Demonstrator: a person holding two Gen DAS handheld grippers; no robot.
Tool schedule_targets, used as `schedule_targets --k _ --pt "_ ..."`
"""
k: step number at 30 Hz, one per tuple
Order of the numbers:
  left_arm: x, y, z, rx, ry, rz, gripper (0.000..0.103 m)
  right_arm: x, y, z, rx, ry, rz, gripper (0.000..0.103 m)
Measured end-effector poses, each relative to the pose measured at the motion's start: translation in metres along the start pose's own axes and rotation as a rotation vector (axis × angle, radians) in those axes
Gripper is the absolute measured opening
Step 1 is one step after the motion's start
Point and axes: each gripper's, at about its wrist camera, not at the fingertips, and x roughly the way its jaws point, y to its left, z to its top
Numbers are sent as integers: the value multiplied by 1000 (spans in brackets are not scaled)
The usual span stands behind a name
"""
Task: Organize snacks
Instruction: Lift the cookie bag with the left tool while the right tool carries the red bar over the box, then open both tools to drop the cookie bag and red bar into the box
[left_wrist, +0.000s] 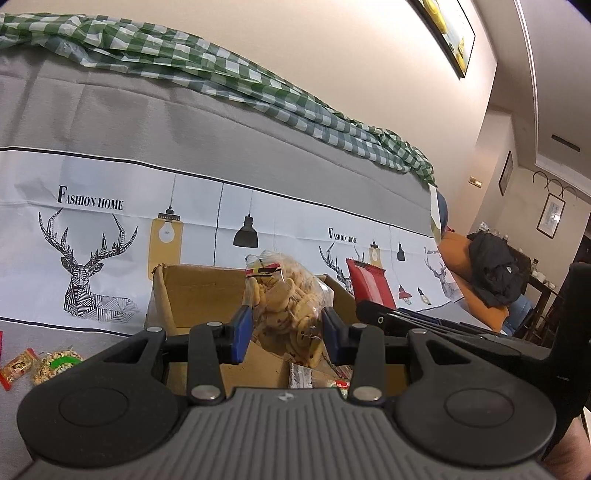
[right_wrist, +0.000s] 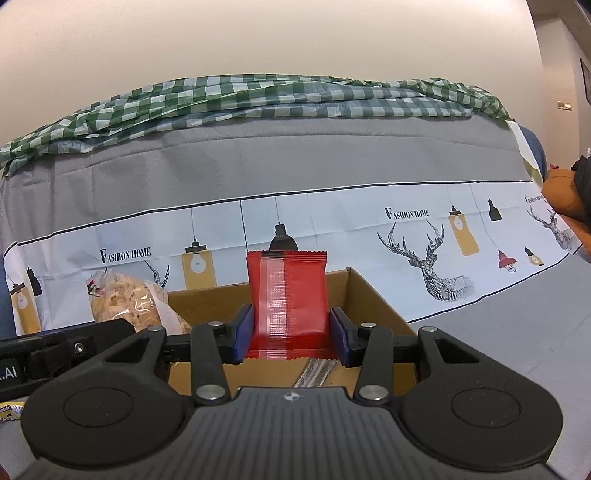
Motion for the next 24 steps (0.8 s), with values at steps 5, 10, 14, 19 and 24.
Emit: schedule_targets --k 5,10,14,19,24 --pt "0 -2 0 12 0 -2 45 -1 3 -1 -8 -3 1 46" --pt "-1 -2 0 12 1 -2 45 -1 2 -1 -5 -3 -4 46" --pt "-1 -3 0 15 1 -3 45 -1 2 -1 -8 -5 -3 46" --pt "-2 -5 -1 25 4 -5 45 -1 4 -2 -14 -5 2 46" --pt "-3 -5 0 26 0 -1 45 -1 4 -2 -15 -2 3 46"
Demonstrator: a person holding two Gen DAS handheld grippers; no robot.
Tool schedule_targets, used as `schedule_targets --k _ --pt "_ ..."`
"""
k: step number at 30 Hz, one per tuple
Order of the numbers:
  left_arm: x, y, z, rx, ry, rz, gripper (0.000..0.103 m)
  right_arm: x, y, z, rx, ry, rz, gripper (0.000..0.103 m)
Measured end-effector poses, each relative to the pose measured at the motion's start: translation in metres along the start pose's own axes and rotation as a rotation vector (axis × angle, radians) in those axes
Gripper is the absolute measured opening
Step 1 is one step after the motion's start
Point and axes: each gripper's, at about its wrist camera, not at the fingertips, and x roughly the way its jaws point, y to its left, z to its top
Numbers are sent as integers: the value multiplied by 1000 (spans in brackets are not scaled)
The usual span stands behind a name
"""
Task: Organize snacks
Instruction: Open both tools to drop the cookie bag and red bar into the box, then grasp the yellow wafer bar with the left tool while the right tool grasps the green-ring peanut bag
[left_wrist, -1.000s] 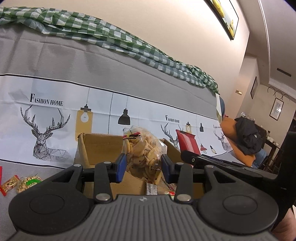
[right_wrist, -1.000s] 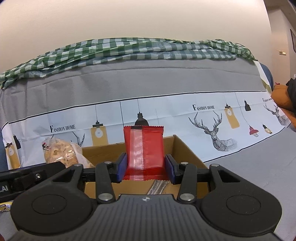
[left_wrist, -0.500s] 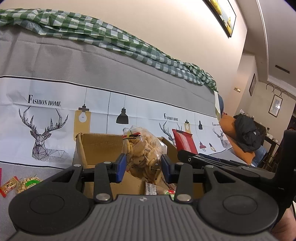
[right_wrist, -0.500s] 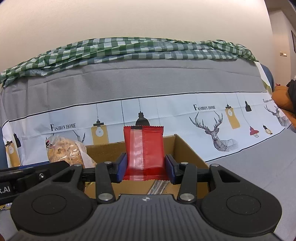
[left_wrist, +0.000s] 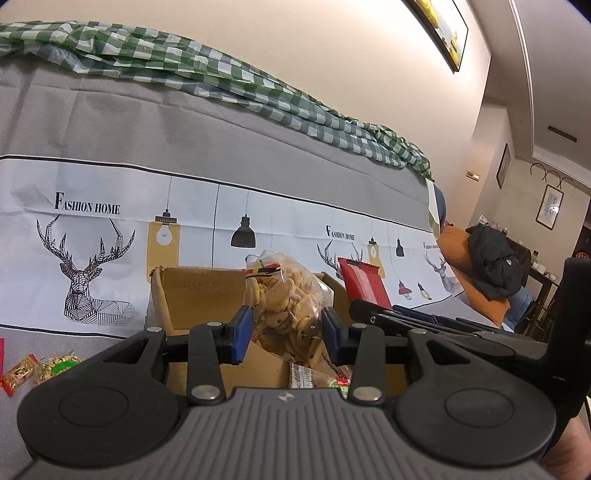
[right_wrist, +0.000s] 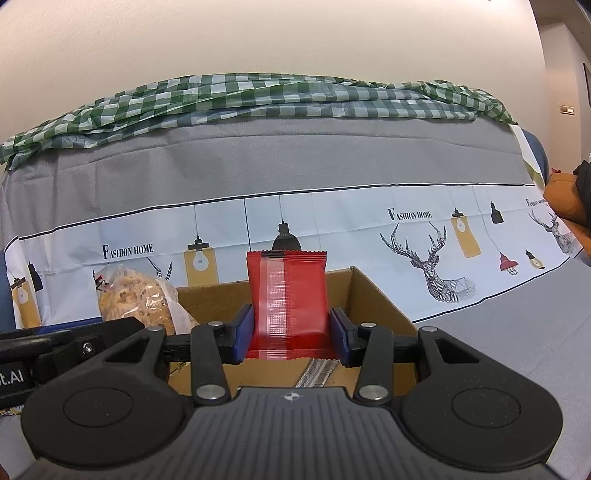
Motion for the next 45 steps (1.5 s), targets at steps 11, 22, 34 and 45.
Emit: schedule_targets --k 11,22,34,45 --pt "0 -1 0 3 6 -8 45 0 0 0 0 -3 0 46" --pt "2 3 -1 -19 13 14 65 8 -4 -1 32 37 -58 65" --pt "-11 48 12 -116 2 162 18 5 23 -1 18 11 -17 58" --pt "-35 165 19 -213 180 430 19 -3 74 3 40 10 113 44"
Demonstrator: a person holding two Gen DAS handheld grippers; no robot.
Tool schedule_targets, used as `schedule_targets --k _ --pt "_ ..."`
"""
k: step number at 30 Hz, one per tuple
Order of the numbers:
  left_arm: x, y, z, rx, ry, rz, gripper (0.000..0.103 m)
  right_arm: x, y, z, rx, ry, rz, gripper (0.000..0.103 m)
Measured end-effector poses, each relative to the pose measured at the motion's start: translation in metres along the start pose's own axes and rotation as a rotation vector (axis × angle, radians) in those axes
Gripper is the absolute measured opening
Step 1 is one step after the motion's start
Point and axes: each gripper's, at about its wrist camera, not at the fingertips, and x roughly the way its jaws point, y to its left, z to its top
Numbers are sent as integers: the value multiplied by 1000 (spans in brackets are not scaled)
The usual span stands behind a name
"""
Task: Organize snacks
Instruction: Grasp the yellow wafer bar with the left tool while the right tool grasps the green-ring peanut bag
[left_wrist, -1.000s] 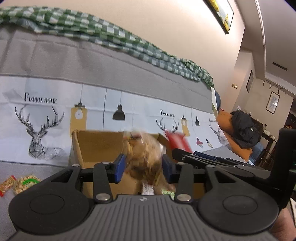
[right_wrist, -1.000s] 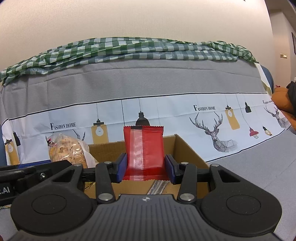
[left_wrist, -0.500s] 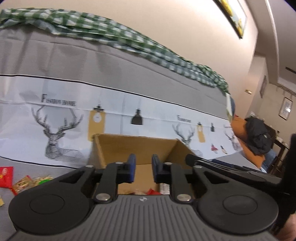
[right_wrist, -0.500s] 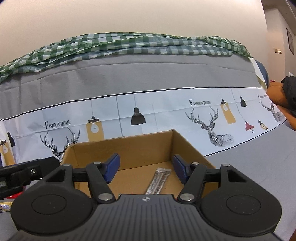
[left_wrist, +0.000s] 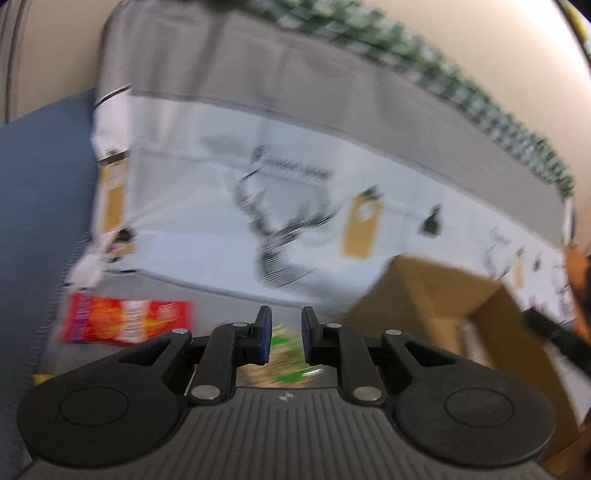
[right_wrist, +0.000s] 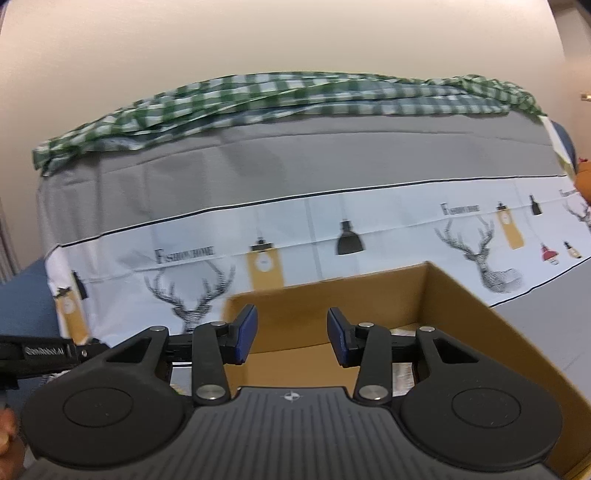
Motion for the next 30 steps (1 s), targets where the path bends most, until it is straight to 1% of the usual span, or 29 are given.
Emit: schedule_targets --k 1,3,5,6,7,8,10,12,14,15,16,17,18,20,22,26,27,29,30 --pt "4 12 -1 0 38 21 20 0 5 0 4 0 12 44" --pt "16 37 -7 -2 127 91 27 0 15 -2 8 1 31 44" --pt "26 54 -16 24 194 189 46 0 26 -5 17 15 57 44" --pt "30 59 -19 46 211 223 51 0 31 -6 18 18 72 44" --pt "34 64 -23 71 227 259 58 -1 38 -9 13 21 88 44" --pt "37 69 -25 92 242 294 61 -1 44 -11 6 27 107 44" --pt "41 76 -31 103 266 317 62 0 57 -16 -12 45 158 44" --pt "43 79 -34 106 279 318 62 1 69 -22 -33 58 187 45" --pt "47 82 -36 104 299 315 60 4 79 -28 -46 81 210 47" --pt "49 82 -37 100 307 316 56 5 83 -31 -50 88 215 48" --pt "49 81 -38 101 315 317 41 7 88 -34 -57 98 218 52" --pt "50 82 -39 97 326 315 23 9 92 -38 -64 109 222 54" --pt "51 83 -40 87 336 311 20 11 95 -41 -67 123 224 55" --pt "50 80 -41 81 333 301 14 17 102 -47 -72 144 216 63" --pt "51 75 -39 76 330 283 13 21 108 -54 -77 156 198 71" --pt "48 76 -35 11 313 242 13 28 120 -63 -87 175 185 74" --pt "48 78 -35 -14 319 241 13 31 123 -65 -91 179 182 75" --pt "49 85 -35 -77 332 239 13 37 127 -69 -92 187 170 83" --pt "50 90 -36 -117 339 234 13 42 129 -71 -90 195 165 85"
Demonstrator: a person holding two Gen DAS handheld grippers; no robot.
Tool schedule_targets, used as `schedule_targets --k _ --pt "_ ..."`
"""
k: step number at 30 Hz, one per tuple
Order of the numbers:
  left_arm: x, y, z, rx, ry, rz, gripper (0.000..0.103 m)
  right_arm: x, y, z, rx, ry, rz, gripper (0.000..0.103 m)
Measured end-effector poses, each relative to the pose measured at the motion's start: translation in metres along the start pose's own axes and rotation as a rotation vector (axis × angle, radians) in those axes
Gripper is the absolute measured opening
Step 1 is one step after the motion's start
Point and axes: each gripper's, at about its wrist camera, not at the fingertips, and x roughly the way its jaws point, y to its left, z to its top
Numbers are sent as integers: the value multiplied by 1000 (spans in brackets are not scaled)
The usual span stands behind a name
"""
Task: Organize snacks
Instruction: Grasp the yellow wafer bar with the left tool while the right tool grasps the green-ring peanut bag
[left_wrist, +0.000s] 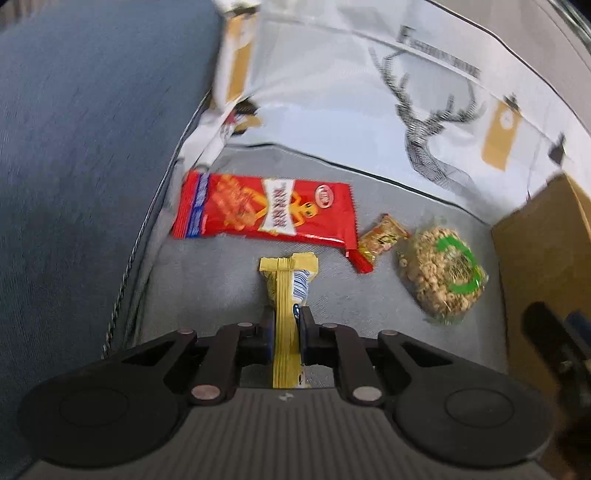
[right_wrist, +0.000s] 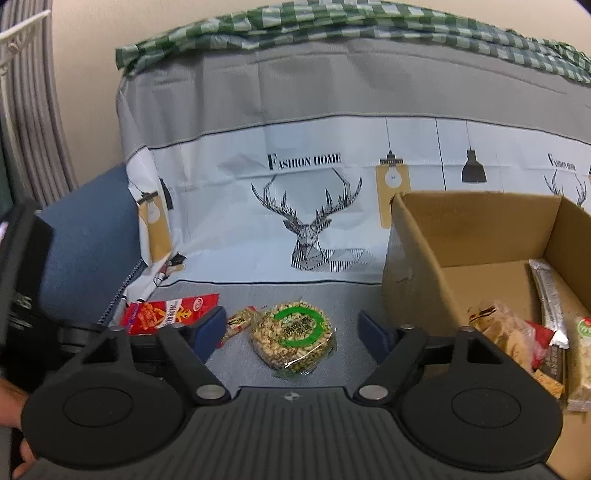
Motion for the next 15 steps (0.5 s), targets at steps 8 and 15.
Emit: schedule_targets --k 8,15 --pt "2 14 1 -129 31 -36 13 52 3 -10 12 68 -69 91" --pt "3 14 1 -135 49 -47 13 107 0 -14 -4 123 -92 93"
